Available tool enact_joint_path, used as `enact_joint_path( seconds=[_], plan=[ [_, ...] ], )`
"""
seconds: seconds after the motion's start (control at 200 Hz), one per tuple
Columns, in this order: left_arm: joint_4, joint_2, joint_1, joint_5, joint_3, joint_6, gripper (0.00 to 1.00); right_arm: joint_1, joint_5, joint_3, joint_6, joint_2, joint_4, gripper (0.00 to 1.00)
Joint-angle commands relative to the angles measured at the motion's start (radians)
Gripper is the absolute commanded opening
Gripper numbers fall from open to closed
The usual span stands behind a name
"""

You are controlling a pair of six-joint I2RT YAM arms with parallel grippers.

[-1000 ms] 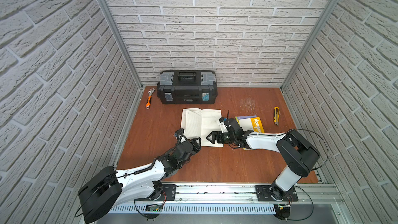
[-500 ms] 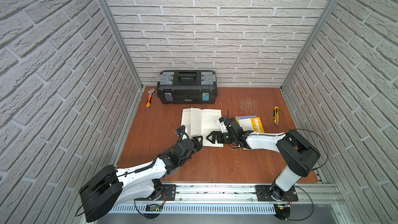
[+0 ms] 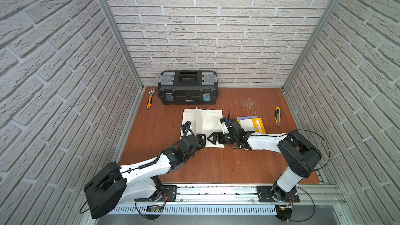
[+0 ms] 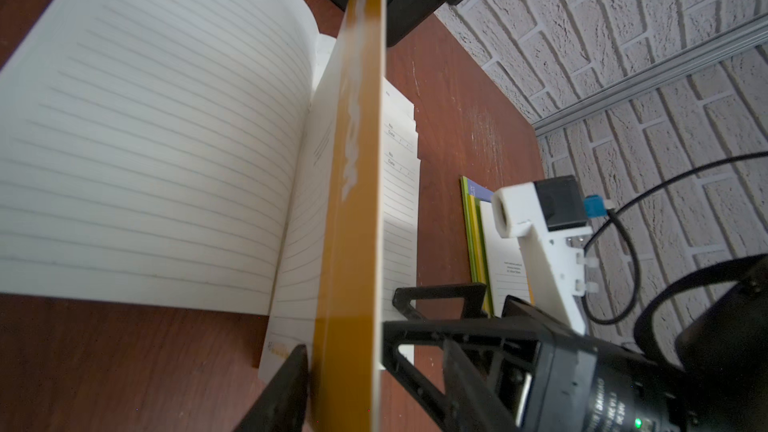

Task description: Close the notebook

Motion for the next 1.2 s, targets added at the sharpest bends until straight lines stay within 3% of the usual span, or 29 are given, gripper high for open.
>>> enact_joint_path(
  seconds=[0.0, 0.21, 0.4, 0.725, 0.96, 1.08, 1.195],
  plan=[
    [-0.044, -0.005, 0.028, 0.006, 0.034, 0.056, 0.48, 0.007, 0.002, -0.019, -0.007, -0.005, -0.03, 1.0],
    [-0.063, 0.022, 0.072, 0.048, 0.057, 0.074, 0.37, 0.007, 0.001, -0.02, -0.01, -0.008, -0.031, 1.0],
    [-0.059, 0.063, 0.074, 0.065, 0.081, 0.09, 0.18, 0.006, 0.002, -0.02, -0.017, -0.028, -0.038, 1.0],
    [-0.175, 0.091, 0.021, 0.001, 0.16, 0.173, 0.1, -0.005, 0.009, -0.024, -0.018, -0.119, -0.033, 1.0],
    [-0.244, 0.163, -0.036, -0.053, 0.249, 0.239, 0.17, -0.048, -0.028, -0.025, 0.01, -0.153, -0.009, 1.0],
    [-0.241, 0.206, -0.053, -0.044, 0.282, 0.267, 0.37, -0.085, -0.034, -0.033, 0.013, -0.19, -0.017, 1.0],
    [-0.21, 0.236, -0.059, -0.013, 0.302, 0.295, 0.46, -0.128, -0.018, -0.025, -0.016, -0.242, -0.081, 1.0]
  ],
)
